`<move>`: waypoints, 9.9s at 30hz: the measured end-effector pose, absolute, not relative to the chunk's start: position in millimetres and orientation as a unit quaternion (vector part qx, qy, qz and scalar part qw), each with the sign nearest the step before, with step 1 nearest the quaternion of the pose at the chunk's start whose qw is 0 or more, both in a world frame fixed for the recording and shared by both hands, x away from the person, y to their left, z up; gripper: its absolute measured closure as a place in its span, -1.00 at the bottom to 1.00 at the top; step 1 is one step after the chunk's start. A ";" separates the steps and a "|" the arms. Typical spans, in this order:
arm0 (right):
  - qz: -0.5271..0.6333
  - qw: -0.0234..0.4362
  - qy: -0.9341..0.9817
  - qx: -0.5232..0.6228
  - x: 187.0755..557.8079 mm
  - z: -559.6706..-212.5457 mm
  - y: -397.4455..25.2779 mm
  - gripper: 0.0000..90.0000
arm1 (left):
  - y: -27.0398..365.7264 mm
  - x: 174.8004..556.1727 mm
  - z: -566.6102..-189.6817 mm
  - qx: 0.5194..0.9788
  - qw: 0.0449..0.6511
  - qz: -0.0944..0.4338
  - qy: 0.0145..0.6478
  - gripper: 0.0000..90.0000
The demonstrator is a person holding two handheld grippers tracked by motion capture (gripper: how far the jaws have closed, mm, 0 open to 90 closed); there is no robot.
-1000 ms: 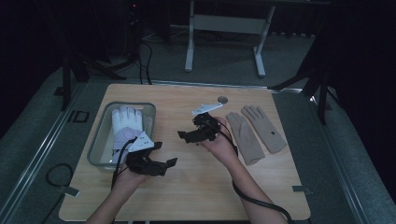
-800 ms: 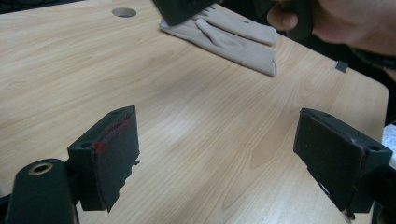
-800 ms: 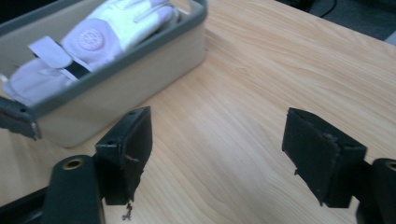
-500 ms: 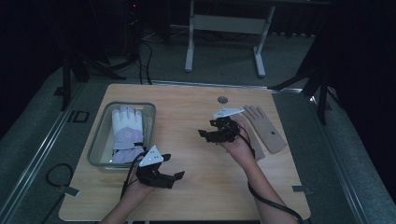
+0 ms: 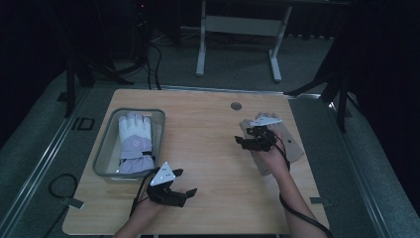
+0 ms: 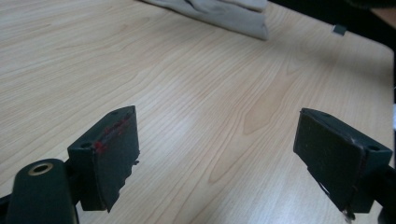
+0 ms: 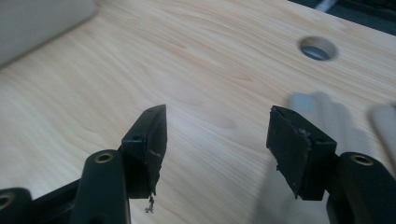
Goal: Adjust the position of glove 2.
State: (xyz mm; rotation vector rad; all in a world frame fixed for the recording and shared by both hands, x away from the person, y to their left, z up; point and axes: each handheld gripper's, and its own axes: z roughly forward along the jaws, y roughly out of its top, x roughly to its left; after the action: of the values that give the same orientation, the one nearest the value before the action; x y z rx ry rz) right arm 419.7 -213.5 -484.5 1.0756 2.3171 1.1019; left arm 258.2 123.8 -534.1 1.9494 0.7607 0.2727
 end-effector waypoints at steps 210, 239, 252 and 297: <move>0.304 0.218 0.660 0.651 345.5 -543.4 -333.8 0.78 | 114.3 248.0 -545.3 0.794 0.516 0.142 0.287 -0.68; 0.355 0.208 0.784 0.465 365.5 -528.7 -363.7 0.37 | 116.7 249.0 -546.2 0.793 0.522 0.132 0.286 -0.68; 0.365 0.199 0.777 0.473 359.0 -553.8 -367.0 0.57 | 115.2 248.7 -547.7 0.793 0.525 0.125 0.284 -0.68; 0.437 0.255 0.705 0.497 362.0 -445.1 -208.6 0.89 | 119.4 249.5 -546.5 0.791 0.523 0.135 0.287 -0.68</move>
State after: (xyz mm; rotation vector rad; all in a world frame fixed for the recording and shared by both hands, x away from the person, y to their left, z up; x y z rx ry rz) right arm 362.0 -208.6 -445.1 1.3499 1.9134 1.1878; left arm 249.5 119.4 -546.5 1.8952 0.6871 0.3234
